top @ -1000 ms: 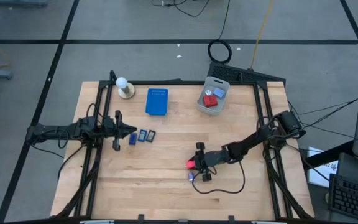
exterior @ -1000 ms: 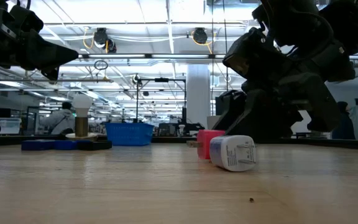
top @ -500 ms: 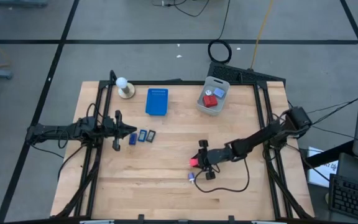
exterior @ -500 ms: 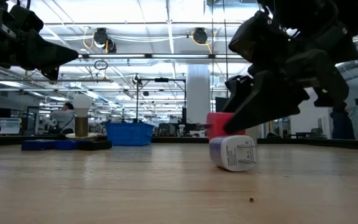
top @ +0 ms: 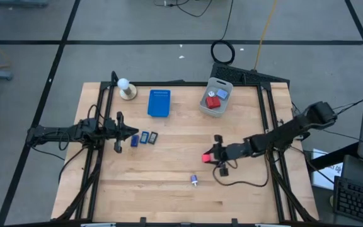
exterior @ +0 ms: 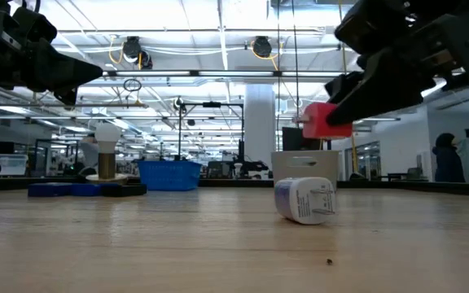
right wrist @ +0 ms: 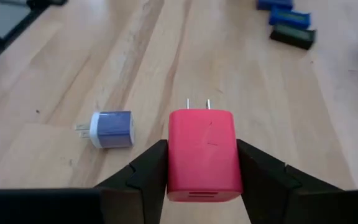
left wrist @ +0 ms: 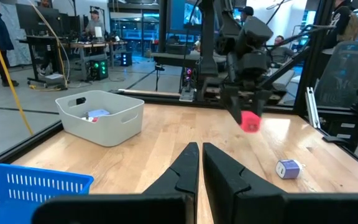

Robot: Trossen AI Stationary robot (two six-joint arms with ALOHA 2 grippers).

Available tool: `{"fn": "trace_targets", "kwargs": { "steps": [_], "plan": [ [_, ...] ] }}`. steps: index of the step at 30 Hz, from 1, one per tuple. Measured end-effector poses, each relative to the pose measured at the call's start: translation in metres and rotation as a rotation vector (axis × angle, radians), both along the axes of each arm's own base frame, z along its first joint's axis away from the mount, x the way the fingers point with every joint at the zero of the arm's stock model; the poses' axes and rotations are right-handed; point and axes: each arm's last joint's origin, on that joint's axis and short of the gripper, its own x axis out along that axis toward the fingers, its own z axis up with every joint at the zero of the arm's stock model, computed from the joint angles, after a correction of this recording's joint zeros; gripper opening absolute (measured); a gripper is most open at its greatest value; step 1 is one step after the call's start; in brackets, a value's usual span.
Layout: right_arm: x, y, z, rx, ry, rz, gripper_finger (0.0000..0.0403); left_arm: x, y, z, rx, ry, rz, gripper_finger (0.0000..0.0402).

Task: Pick & Place Office items
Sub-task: Put the pink charger adapter into the gray bin

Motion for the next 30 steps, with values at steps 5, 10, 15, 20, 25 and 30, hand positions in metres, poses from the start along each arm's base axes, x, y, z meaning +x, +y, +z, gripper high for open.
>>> {"fn": "trace_targets", "kwargs": {
  "steps": [5, 10, 15, 20, 25, 30],
  "plan": [
    [-0.025, -0.010, 0.005, -0.004, -0.049, -0.059, 0.0150, 0.000, 0.000, 0.000, 0.000, 0.000, 0.000, 0.0021],
    [-0.048, -0.020, 0.001, 0.017, -0.077, -0.124, 0.0156, 0.000, 0.000, 0.000, 0.000, 0.001, 0.000, 0.0021],
    [-0.063, -0.027, 0.002, 0.019, -0.127, -0.208, 0.0154, 0.000, 0.000, 0.000, 0.000, 0.001, 0.000, 0.0021],
    [-0.071, -0.032, 0.001, 0.008, -0.162, -0.252, 0.0148, 0.000, 0.000, 0.000, 0.000, 0.000, 0.000, 0.0021],
    [-0.081, -0.035, -0.005, 0.007, -0.161, -0.254, 0.0157, 0.000, 0.000, 0.000, 0.000, 0.000, 0.000, 0.0021],
    [-0.090, -0.039, -0.007, 0.005, -0.185, -0.278, 0.0147, 0.000, 0.000, 0.000, 0.000, 0.001, 0.000, 0.0021]
  ]
}}
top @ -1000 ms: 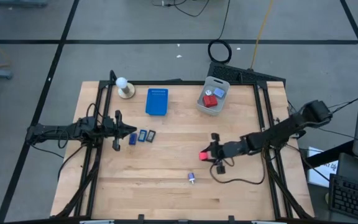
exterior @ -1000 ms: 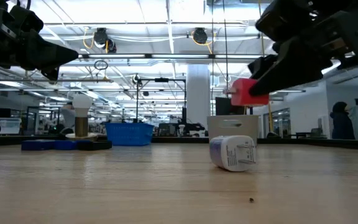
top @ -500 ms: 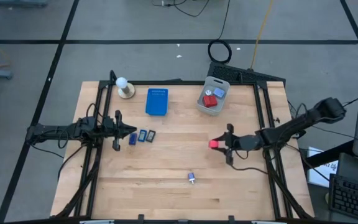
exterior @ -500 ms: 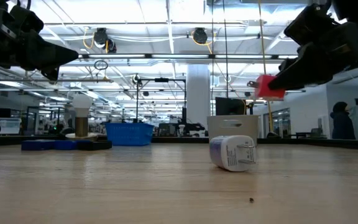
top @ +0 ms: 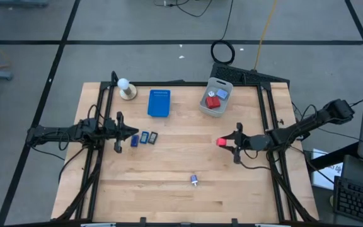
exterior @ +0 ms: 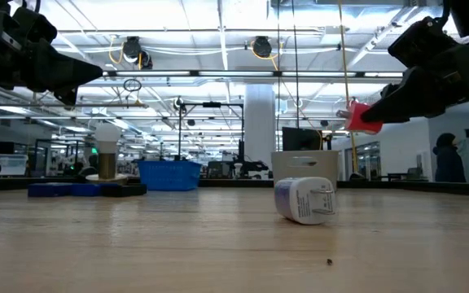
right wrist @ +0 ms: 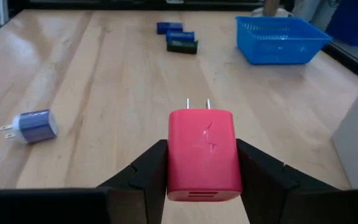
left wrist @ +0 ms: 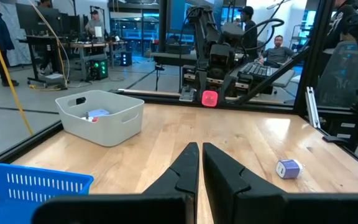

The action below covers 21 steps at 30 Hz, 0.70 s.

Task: Pick & Place Office items
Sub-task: Put the pink charger adapter into the gray bin

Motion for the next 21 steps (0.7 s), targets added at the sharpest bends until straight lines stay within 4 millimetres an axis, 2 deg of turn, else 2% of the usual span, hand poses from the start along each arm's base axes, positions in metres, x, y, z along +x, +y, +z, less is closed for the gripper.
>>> {"fn": "trace_targets", "kwargs": {
  "steps": [6, 12, 21],
  "plan": [
    [-0.009, -0.003, -0.001, 0.014, -0.049, -0.006, 0.0154, 0.000, 0.000, 0.000, 0.000, -0.001, 0.000, 0.0021],
    [-0.019, -0.009, -0.010, -0.015, -0.079, -0.104, 0.0147, 0.000, 0.000, 0.000, 0.000, -0.001, 0.000, 0.0021],
    [-0.018, -0.012, -0.003, -0.024, -0.192, -0.122, 0.0150, 0.000, 0.000, 0.000, 0.000, -0.001, 0.000, 0.0021]
  ]
}}
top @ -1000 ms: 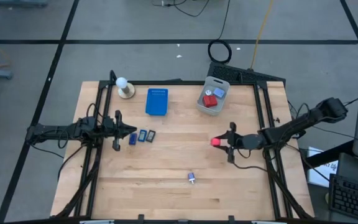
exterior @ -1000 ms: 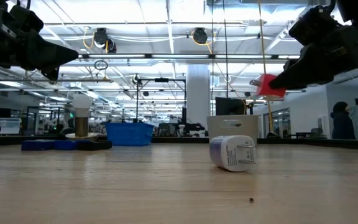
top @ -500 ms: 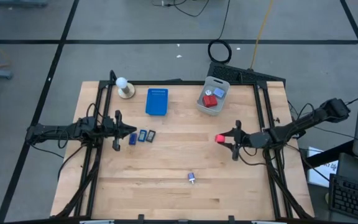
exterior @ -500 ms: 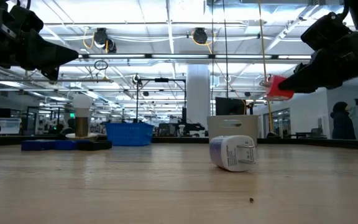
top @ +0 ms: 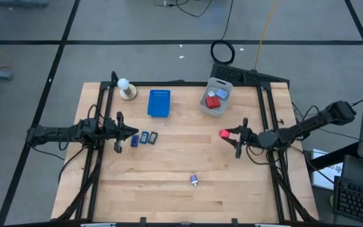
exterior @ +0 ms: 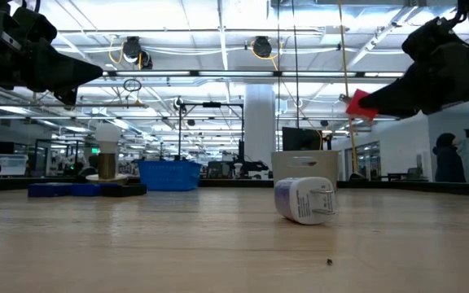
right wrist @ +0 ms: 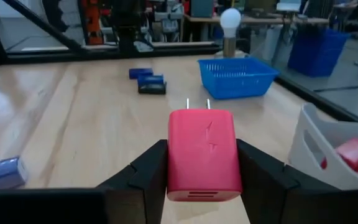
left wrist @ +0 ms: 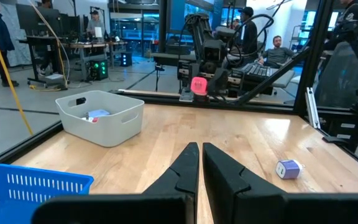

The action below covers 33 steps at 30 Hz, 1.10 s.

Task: Pick & Place Office items
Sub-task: Put the pink charger adapter into the gray bin

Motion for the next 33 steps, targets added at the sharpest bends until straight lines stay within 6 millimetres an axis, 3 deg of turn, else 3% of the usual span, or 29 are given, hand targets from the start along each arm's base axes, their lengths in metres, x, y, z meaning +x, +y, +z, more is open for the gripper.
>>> {"fn": "trace_targets", "kwargs": {
  "steps": [9, 23, 29, 33],
  "plan": [
    [0.003, -0.019, 0.003, -0.019, -0.018, -0.123, 0.0150, 0.000, 0.000, 0.000, 0.000, 0.000, 0.000, 0.0021],
    [0.001, -0.068, 0.012, -0.120, -0.058, -0.439, 0.0153, 0.000, 0.000, 0.000, 0.000, 0.000, 0.000, 0.0021],
    [-0.004, -0.089, 0.021, -0.092, -0.189, -0.587, 0.0146, 0.000, 0.000, 0.000, 0.000, 0.000, 0.000, 0.0021],
    [-0.001, -0.094, 0.020, -0.052, -0.230, -0.593, 0.0147, 0.000, 0.000, 0.000, 0.000, 0.000, 0.000, 0.0021]
  ]
}}
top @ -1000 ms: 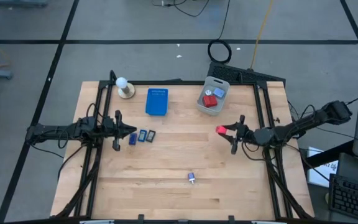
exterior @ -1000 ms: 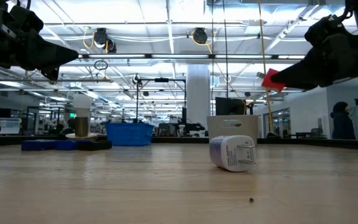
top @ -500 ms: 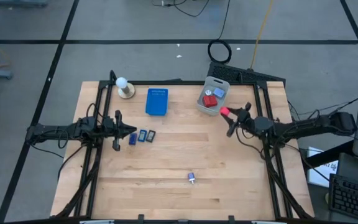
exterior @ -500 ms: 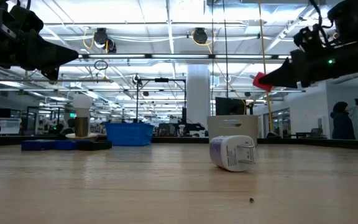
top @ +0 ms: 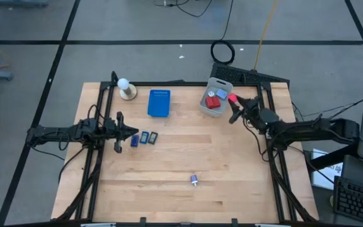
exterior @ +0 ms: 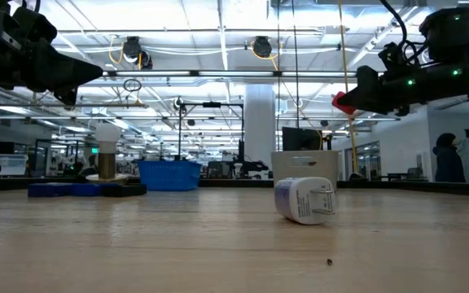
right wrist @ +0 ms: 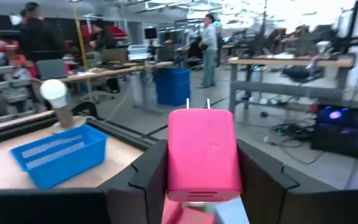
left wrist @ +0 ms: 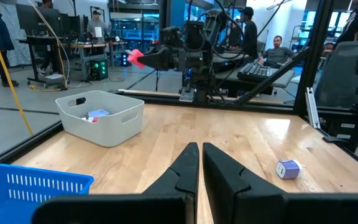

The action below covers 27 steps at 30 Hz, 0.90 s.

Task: Pick & Place Office items
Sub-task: Put the pink charger adapter into the gray bin

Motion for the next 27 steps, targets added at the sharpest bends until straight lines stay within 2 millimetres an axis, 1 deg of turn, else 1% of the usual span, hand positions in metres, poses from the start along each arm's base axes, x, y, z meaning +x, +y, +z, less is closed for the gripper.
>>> {"fn": "trace_targets", "kwargs": {
  "steps": [4, 8, 13, 18, 22, 27],
  "plan": [
    [0.014, -0.008, 0.005, 0.050, -0.004, 0.071, 0.0148, 0.000, 0.000, 0.000, 0.000, 0.000, 0.000, 0.0021],
    [0.035, -0.024, 0.013, 0.108, 0.109, 0.061, 0.0146, 0.000, 0.000, 0.000, 0.000, 0.000, 0.000, 0.0021],
    [0.059, -0.057, 0.027, 0.205, 0.212, 0.077, 0.0147, 0.000, 0.000, 0.000, 0.000, 0.000, 0.000, 0.0021],
    [0.076, -0.095, 0.031, 0.297, 0.293, 0.047, 0.0145, 0.000, 0.000, 0.000, 0.000, 0.000, 0.001, 0.0021],
    [0.084, -0.123, 0.022, 0.374, 0.352, 0.023, 0.0145, 0.000, 0.000, 0.000, 0.000, 0.000, 0.000, 0.0021],
    [0.085, -0.148, -0.001, 0.447, 0.414, -0.038, 0.0149, 0.000, 0.000, 0.000, 0.000, 0.000, 0.000, 0.0021]
  ]
}}
